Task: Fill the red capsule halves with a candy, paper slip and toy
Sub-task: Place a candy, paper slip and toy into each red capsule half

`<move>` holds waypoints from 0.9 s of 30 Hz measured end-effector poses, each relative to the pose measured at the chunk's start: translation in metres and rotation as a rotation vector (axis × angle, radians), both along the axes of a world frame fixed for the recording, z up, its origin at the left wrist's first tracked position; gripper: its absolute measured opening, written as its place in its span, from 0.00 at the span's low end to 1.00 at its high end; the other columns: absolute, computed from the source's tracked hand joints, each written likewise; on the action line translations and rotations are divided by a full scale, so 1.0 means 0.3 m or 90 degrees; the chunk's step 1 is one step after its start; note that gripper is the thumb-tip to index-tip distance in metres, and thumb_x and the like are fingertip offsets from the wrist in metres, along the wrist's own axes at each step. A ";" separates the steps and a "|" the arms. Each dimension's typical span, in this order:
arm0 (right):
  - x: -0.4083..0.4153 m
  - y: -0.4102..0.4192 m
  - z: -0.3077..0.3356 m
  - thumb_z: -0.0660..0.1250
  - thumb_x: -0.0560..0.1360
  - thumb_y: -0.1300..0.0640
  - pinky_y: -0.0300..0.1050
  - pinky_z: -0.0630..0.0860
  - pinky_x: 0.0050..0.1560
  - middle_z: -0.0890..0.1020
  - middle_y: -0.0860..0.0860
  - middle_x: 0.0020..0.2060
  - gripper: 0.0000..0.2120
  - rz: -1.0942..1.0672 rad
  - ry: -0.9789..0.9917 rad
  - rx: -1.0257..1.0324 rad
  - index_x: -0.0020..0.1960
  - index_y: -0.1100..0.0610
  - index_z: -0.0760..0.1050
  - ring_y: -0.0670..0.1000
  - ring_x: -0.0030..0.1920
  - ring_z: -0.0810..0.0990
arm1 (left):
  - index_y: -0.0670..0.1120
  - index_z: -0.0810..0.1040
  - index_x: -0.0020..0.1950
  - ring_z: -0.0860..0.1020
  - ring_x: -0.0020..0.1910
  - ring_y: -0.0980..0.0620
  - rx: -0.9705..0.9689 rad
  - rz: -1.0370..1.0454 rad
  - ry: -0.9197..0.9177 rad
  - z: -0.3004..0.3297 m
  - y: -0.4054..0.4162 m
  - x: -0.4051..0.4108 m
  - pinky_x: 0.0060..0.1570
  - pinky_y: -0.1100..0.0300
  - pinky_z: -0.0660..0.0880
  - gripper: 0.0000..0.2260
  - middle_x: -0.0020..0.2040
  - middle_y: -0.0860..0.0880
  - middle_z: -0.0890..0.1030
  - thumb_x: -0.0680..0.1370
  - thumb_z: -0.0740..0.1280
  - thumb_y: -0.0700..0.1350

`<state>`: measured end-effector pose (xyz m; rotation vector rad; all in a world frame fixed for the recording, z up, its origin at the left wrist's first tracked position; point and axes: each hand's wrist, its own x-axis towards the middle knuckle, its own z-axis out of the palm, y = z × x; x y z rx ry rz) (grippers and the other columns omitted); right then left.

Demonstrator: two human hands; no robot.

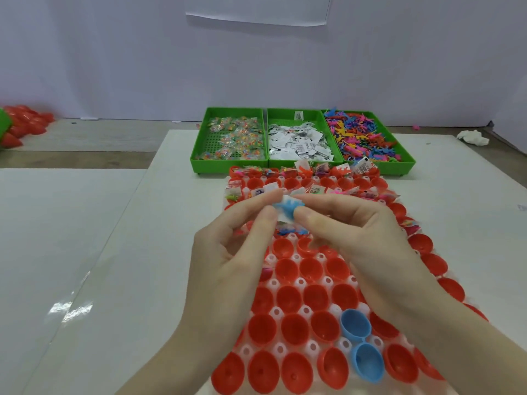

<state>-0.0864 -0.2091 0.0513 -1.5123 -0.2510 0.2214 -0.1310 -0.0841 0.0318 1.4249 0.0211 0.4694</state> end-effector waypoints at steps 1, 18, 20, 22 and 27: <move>0.013 0.001 -0.002 0.71 0.67 0.61 0.31 0.75 0.35 0.85 0.50 0.37 0.07 -0.001 0.001 -0.005 0.44 0.55 0.83 0.42 0.34 0.79 | 0.53 0.83 0.48 0.81 0.47 0.63 0.032 0.002 0.006 -0.004 0.007 0.009 0.43 0.73 0.74 0.09 0.46 0.60 0.84 0.73 0.66 0.42; 0.091 -0.022 -0.100 0.71 0.67 0.63 0.33 0.77 0.38 0.82 0.46 0.32 0.06 0.123 -0.199 -0.481 0.37 0.53 0.81 0.42 0.35 0.80 | 0.49 0.83 0.46 0.78 0.49 0.51 0.735 0.027 0.075 -0.139 0.095 0.038 0.47 0.56 0.67 0.09 0.45 0.54 0.80 0.71 0.66 0.50; 0.091 -0.016 -0.108 0.70 0.66 0.62 0.31 0.76 0.37 0.81 0.44 0.31 0.04 0.137 -0.222 -0.502 0.38 0.54 0.82 0.41 0.35 0.79 | 0.50 0.83 0.43 0.78 0.47 0.51 0.766 0.021 0.074 -0.148 0.096 0.037 0.45 0.56 0.66 0.11 0.42 0.55 0.80 0.72 0.64 0.53; 0.089 -0.007 -0.111 0.71 0.67 0.60 0.28 0.74 0.36 0.79 0.42 0.30 0.04 0.155 -0.252 -0.544 0.40 0.54 0.82 0.40 0.33 0.78 | 0.52 0.83 0.41 0.77 0.45 0.51 0.793 0.009 0.061 -0.155 0.099 0.036 0.43 0.56 0.67 0.14 0.41 0.56 0.79 0.72 0.60 0.56; 0.071 0.026 -0.128 0.65 0.70 0.58 0.36 0.74 0.40 0.80 0.47 0.36 0.08 0.194 -0.358 -0.687 0.45 0.53 0.83 0.45 0.39 0.77 | 0.52 0.83 0.41 0.78 0.42 0.51 0.825 -0.005 0.034 -0.162 0.098 0.038 0.41 0.58 0.68 0.15 0.38 0.56 0.78 0.71 0.58 0.54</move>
